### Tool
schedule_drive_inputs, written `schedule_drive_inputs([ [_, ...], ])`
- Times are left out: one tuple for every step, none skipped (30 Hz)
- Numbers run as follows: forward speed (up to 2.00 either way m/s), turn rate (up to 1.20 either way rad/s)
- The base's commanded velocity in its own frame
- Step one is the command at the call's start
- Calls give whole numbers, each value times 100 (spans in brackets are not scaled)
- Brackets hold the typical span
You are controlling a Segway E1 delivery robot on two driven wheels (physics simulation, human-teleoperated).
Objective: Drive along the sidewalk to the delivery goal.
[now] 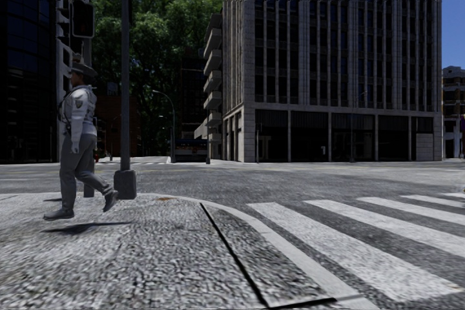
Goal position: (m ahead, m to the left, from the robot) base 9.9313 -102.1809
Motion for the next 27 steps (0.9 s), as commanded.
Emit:
schedule_drive_inputs([
  [184, -31],
  [183, -31],
  [183, -31],
  [183, -31],
  [181, -31],
  [180, -31],
  [178, -31],
  [178, -31],
  [174, -33],
  [169, -37],
  [169, -37],
  [164, -39],
  [163, -41],
  [161, -54],
  [157, -64],
  [157, -64],
  [155, -66],
  [155, -66],
  [155, -67],
  [155, -67],
  [155, -67],
  [155, -67],
  [155, -67],
  [155, -67],
  [155, -67],
  [155, -67],
  [155, -67],
])
